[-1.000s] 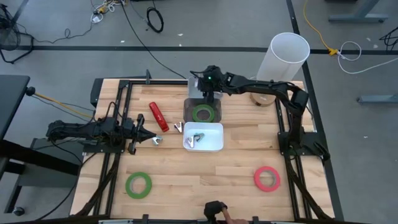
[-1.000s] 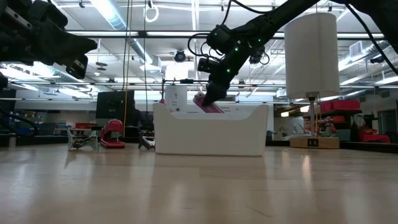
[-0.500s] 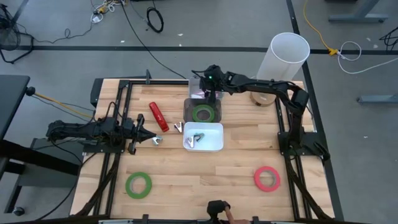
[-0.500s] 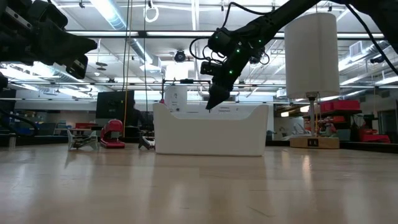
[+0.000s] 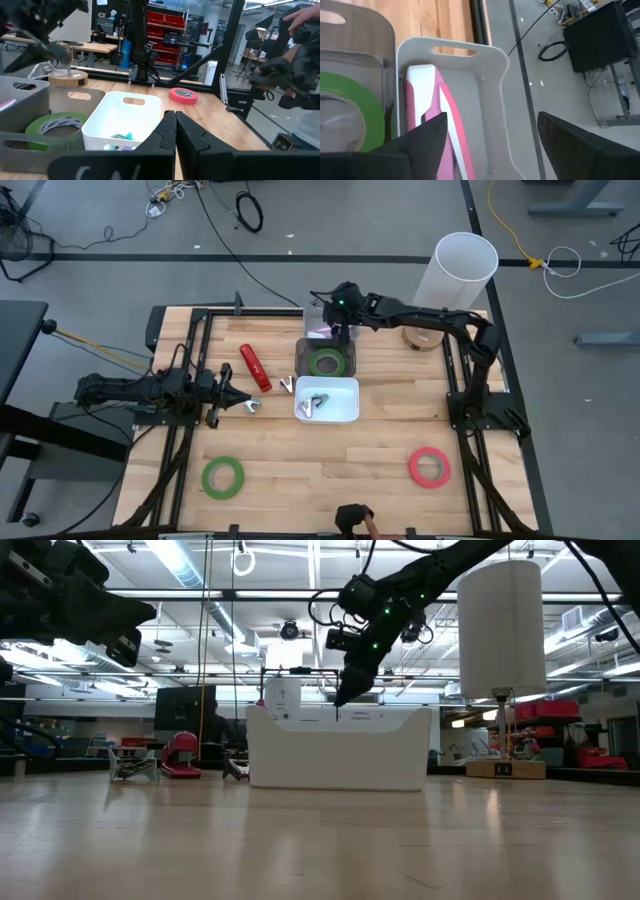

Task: Pick and place Stapler, Stapler remover, tape
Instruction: Put the pink tape in the black bin

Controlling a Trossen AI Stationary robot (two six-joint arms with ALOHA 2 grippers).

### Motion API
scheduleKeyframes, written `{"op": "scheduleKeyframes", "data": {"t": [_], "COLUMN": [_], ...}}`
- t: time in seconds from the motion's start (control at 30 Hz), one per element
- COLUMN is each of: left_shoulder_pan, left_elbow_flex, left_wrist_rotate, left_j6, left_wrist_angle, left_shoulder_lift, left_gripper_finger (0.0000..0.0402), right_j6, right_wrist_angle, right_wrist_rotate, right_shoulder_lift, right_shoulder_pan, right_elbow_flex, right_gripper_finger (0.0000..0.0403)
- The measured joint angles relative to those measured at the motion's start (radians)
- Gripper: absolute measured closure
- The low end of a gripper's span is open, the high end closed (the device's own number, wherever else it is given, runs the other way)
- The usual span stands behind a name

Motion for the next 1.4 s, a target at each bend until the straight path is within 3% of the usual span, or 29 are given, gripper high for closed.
{"op": "scheduleKeyframes", "data": {"t": [0.33,0.9,1.13,1.4], "left_shoulder_pan": [0.000,0.000,0.000,0.000], "left_elbow_flex": [0.000,0.000,0.000,0.000], "left_wrist_rotate": [0.000,0.000,0.000,0.000], "left_j6": [0.000,0.000,0.000,0.000], "left_wrist_angle": [0.000,0.000,0.000,0.000], "left_shoulder_lift": [0.000,0.000,0.000,0.000], "left_gripper_finger": [0.0399,0.0399,0.0399,0.0399], "right_j6": [0.037,0.029,0.019,0.153], "right_wrist_angle": [-0.183,-0.462,-0.471,-0.550], "right_wrist_rotate": [-0.032,-0.053,-0.053,-0.045], "right_shoulder_lift": [-0.131,-0.348,-0.479,-0.609], "right_shoulder_pan": [0.027,0.174,0.255,0.365], "right_elbow_flex": [0.000,0.000,-0.137,-0.276], "right_gripper_finger": [0.0094,0.0094,0.0094,0.0094]}}
